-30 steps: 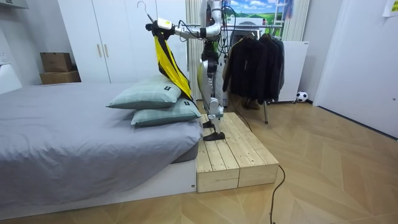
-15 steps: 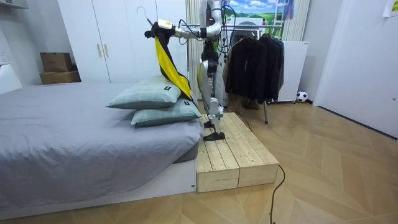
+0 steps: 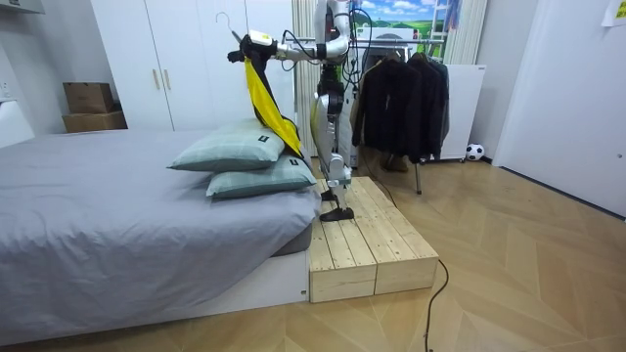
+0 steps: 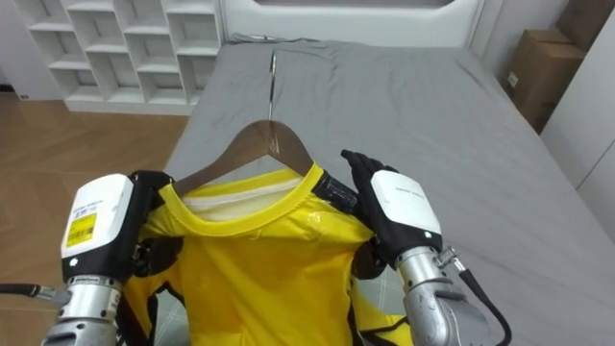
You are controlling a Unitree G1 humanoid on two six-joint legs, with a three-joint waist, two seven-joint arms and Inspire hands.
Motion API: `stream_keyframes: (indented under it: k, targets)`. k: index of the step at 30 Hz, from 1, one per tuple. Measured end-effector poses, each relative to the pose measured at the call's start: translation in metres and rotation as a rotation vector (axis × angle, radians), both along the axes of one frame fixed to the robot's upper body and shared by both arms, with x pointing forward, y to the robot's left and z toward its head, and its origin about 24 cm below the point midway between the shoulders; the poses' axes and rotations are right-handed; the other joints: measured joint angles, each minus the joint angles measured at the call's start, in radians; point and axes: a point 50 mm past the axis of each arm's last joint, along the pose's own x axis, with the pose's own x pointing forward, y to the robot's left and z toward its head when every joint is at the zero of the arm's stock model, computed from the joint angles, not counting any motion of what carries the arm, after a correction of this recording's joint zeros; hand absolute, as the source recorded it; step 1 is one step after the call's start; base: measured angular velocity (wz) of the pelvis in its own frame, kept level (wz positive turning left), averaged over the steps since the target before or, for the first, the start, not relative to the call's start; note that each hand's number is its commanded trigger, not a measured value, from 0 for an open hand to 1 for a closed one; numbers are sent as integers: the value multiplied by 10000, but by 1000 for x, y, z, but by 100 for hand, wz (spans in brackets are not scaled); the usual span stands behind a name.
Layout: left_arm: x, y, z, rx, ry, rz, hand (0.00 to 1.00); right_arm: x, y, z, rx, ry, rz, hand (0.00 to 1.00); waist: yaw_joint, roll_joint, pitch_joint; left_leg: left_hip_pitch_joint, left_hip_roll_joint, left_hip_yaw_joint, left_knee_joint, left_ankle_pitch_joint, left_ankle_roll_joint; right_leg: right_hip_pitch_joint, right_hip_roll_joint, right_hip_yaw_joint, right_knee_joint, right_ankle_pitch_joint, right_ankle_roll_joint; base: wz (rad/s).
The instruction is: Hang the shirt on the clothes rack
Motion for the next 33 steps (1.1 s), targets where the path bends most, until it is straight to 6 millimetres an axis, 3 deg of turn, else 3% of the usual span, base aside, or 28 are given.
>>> stream_keyframes:
  k: [9,10,11,12,13,33]
  targets:
    - [0,-2,-2,43,342,-71,100,0,0,-6,-74,250,-53,2,-1,-5,-3,-2,2,-6,20,0,0,6,1,-6,24,3,-5,0]
    - [0,-2,-3,43,344,-77,100,0,0,-6,-73,251,-50,43,-1,-6,-3,-2,2,-9,22,0,0,6,1,-8,28,3,-5,0]
    - [0,-2,-3,43,345,-78,100,0,0,-6,-73,251,-48,71,-1,-6,-3,-2,2,-9,24,0,0,7,1,-8,29,4,-5,0]
    - [0,-2,-3,44,348,-81,100,0,0,-6,-73,251,-48,91,-1,-7,-4,-2,1,-9,30,0,0,9,0,-8,30,4,-5,0]
    - [0,-2,-3,44,351,-83,100,0,0,-6,-73,252,-41,100,0,-9,-5,-2,0,-9,34,0,0,10,-1,-8,30,4,-5,0]
    - [0,-1,-3,50,414,24,100,-1,1,-9,-220,555,-208,100,1,-145,-53,-5,-2,-10,74,-1,0,21,-5,-8,41,5,-6,0]
